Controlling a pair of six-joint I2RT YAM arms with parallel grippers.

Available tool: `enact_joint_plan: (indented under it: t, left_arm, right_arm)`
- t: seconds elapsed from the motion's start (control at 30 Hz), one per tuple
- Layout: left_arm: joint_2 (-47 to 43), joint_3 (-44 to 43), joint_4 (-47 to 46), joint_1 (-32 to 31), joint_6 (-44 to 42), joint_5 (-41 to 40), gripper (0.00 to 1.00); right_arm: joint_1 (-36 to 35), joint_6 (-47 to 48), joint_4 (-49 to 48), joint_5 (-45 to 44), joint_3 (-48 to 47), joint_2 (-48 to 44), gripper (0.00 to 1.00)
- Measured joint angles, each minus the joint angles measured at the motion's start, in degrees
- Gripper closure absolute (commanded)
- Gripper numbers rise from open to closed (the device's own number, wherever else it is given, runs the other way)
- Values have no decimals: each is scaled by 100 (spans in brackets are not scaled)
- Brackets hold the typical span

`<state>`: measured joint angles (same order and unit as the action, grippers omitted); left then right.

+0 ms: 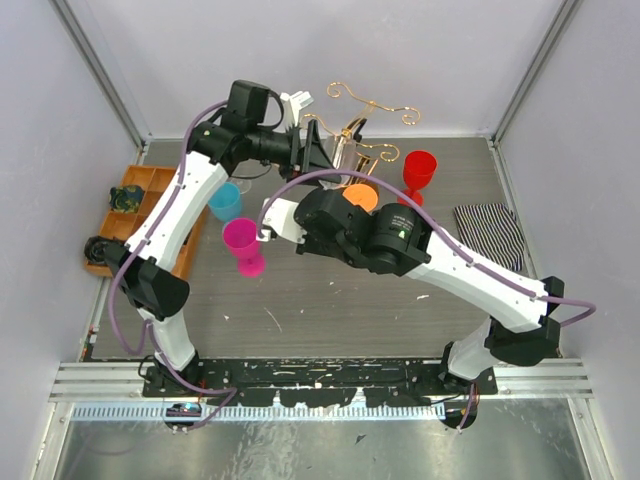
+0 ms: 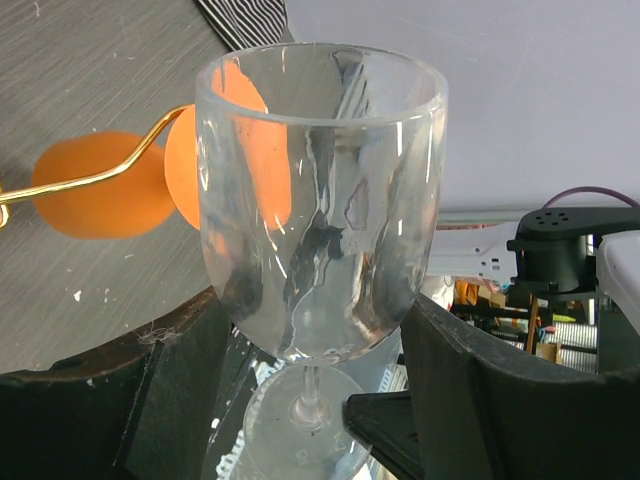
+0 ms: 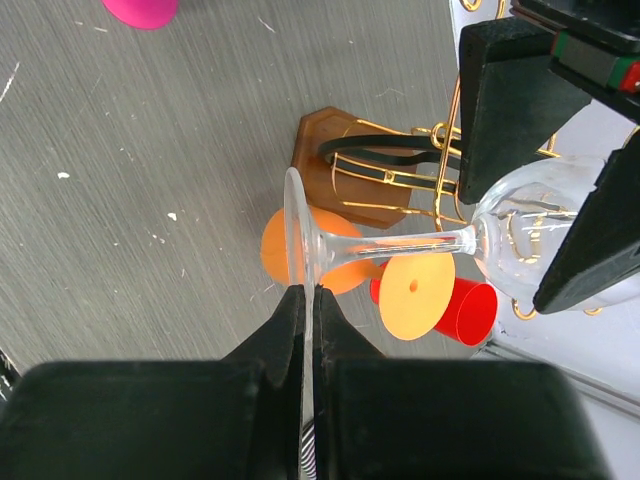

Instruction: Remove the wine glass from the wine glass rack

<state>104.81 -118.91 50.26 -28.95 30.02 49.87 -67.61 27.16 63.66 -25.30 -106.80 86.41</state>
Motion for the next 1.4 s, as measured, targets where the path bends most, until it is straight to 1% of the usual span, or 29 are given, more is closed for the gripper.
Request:
enact_joint_plan:
  t: [0.43,0.8,0.9,1.07,1.4]
  left_arm:
    - [-94,402,-42,-20,-118,160,29]
    - [-114,522,-326,-20,184,343,28]
    - [-129,575,-433,-35,315,461,26]
    - [-186,697,-632,-46,503,511,18]
    - [-267,909,-868,-63,730,518,18]
  right_arm:
    - [-208,-57,262,-295,-48,278,99]
    - [-306,-105,341,-444,-144,289,99]
    - [-387,-146,415,-542,-192,297,99]
    - [-481,-192,498,-656,-326,444,99]
    - [-693,-186,433,-678,-463,590,99]
